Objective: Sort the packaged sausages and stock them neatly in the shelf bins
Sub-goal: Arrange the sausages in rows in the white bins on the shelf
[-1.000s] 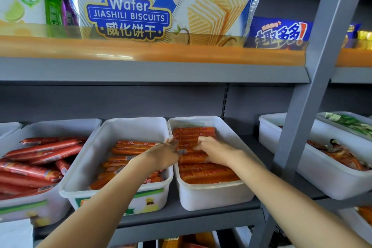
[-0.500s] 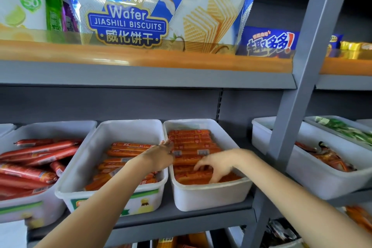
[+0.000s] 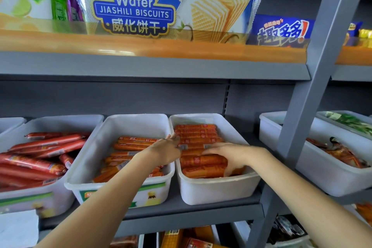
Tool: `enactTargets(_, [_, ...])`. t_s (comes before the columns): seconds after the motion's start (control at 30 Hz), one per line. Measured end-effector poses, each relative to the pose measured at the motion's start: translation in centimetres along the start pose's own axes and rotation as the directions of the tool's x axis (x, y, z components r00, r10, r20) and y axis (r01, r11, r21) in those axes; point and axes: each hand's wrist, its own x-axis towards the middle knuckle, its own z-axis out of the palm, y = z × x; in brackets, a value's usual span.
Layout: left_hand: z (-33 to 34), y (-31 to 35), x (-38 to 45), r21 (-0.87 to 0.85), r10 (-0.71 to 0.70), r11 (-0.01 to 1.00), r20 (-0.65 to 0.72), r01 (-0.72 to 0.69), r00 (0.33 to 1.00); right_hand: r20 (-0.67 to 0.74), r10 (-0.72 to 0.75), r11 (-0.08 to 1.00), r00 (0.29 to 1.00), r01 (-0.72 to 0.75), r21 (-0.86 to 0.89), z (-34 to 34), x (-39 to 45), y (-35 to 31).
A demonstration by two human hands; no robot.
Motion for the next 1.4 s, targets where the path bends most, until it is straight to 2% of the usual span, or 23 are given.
enactTargets(0.13, [0.0, -0.1, 0.1, 0.019, 0.005, 1.0, 0.008, -0.005, 1.0, -0.091, 0.059, 0.998, 0.994, -0.059, 0.002, -0.2, 0.1, 0.5])
enactTargets(0.33, [-0.1, 0.4, 0.1, 0.048, 0.001, 0.999, 0.012, -0.001, 1.0, -0.073, 0.067, 0.995, 0.995, -0.061, 0.083, 0.1, -0.3, 0.3])
enactTargets(0.43, [-0.4, 0.2, 0.0, -0.03, -0.015, 0.999, 0.046, 0.016, 0.999, -0.08, 0.098, 0.988, 0.992, -0.087, 0.129, -0.4, -0.7, -0.6])
enactTargets(0.5, [-0.5, 0.1, -0.6, -0.079, -0.007, 0.997, 0.046, 0.011, 0.999, -0.148, 0.108, 0.972, 0.983, -0.073, 0.225, -0.9, -1.0, -1.5])
enactTargets(0.6, [-1.0, -0.5, -1.9, -0.122, -0.004, 0.993, -0.04, -0.001, 0.999, -0.223, 0.09, 0.955, 0.971, -0.021, 0.295, -1.8, -1.7, -2.9])
enactTargets(0.73, [-3.8, -3.6, -4.6, 0.001, -0.085, 0.996, -0.141, 0.086, 0.986, -0.283, 0.086, 0.947, 0.955, 0.01, 0.321, -3.1, -2.1, -5.2])
enactTargets(0.83, [-5.9, -7.4, -7.4, 0.238, -0.127, 0.962, -0.049, 0.135, 0.991, -0.389, 0.018, 0.936, 0.921, 0.121, 0.33, -4.4, -1.2, -9.1])
enactTargets(0.9, [-6.4, -9.3, -8.8, 0.347, -0.183, 0.926, 0.069, 0.148, 0.981, -0.336, -0.103, 0.934, 0.936, 0.207, 0.29, -4.9, 0.2, -12.4])
enactTargets(0.97, [-6.5, -10.6, -9.0, 0.38, -0.233, 0.912, 0.173, 0.154, 0.957, -0.197, -0.254, 0.932, 0.947, 0.294, 0.213, -4.5, 2.9, -15.1])
enactTargets(1.03, [-6.4, -11.3, -8.4, 0.414, -0.256, 0.899, 0.225, 0.146, 0.94, -0.067, -0.262, 0.961, 0.963, 0.266, 0.076, -3.7, 5.8, -16.9])
enactTargets(1.13, [-6.5, -11.7, -7.5, 0.565, -0.271, 0.819, 0.238, 0.094, 0.933, 0.054, -0.204, 0.975, 0.978, 0.207, -0.082, -2.6, 8.9, -17.9])
enactTargets(1.23, [-6.2, -12.5, -7.0, 0.681, -0.253, 0.73, 0.19, 0.058, 0.949, 0.056, -0.18, 0.965, 0.982, 0.187, -0.186, -1.8, 10.6, -18.3])
enactTargets(1.33, [-5.7, -13.6, -5.9, 0.778, -0.152, 0.623, 0.018, 0.081, 0.988, 0.077, -0.056, 0.97, 0.995, 0.072, -0.23, -2.1, 11.5, -18.1])
enactTargets(1.4, [-5.9, -14.1, -5.1, 0.771, -0.079, 0.623, -0.105, 0.131, 0.991, -0.008, 0.017, 0.985, 1.0, -0.018, -0.172, -2.4, 12.2, -17.6])
